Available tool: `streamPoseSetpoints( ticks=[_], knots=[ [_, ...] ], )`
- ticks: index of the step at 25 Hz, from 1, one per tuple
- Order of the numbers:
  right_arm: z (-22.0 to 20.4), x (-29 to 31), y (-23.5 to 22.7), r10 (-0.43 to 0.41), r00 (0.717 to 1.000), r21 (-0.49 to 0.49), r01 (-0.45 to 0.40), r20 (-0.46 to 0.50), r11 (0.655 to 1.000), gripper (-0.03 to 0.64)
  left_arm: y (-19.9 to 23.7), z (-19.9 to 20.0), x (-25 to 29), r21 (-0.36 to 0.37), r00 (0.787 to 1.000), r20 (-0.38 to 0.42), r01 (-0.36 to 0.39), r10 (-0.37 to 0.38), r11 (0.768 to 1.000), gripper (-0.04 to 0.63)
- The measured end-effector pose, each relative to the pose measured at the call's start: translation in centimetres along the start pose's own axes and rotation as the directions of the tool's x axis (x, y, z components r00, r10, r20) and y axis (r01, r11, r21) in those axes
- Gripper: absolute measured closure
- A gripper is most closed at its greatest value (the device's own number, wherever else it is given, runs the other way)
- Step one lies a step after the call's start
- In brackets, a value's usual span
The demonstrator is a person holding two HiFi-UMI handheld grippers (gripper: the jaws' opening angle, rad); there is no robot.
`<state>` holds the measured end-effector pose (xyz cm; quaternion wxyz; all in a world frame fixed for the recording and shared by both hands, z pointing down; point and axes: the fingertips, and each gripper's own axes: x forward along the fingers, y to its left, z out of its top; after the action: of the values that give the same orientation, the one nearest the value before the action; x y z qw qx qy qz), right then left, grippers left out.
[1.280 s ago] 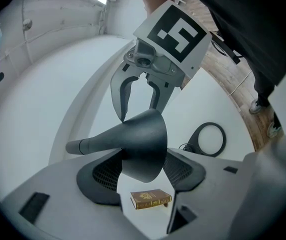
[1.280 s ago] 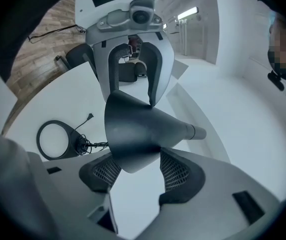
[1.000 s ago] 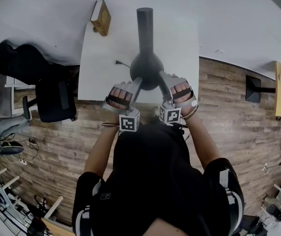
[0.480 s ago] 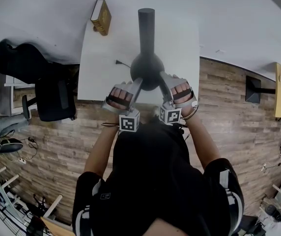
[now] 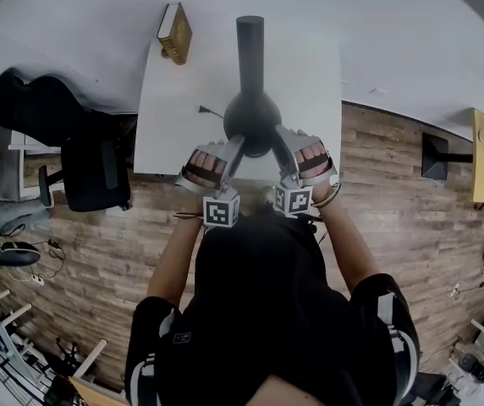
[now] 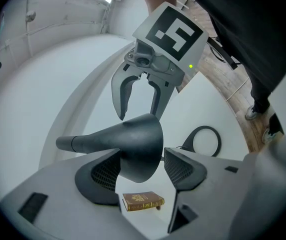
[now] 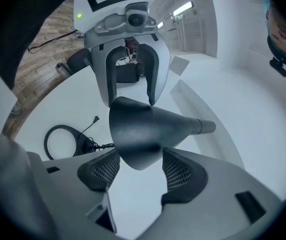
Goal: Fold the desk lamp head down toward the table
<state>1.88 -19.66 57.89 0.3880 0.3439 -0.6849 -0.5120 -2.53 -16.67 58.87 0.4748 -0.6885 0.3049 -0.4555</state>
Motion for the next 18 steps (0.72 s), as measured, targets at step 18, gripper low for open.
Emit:
streamPoseSetpoints(
  ticks=[18],
  knots=[
    [0.8,-6.5,-9.9,-0.035,0.995,0.785,-0.055,0.097,0.617,0.425,8.8,-1.2,-8.5,-0.836,0.958,0.218,0.086,0.185,0.541,0.344]
  ],
)
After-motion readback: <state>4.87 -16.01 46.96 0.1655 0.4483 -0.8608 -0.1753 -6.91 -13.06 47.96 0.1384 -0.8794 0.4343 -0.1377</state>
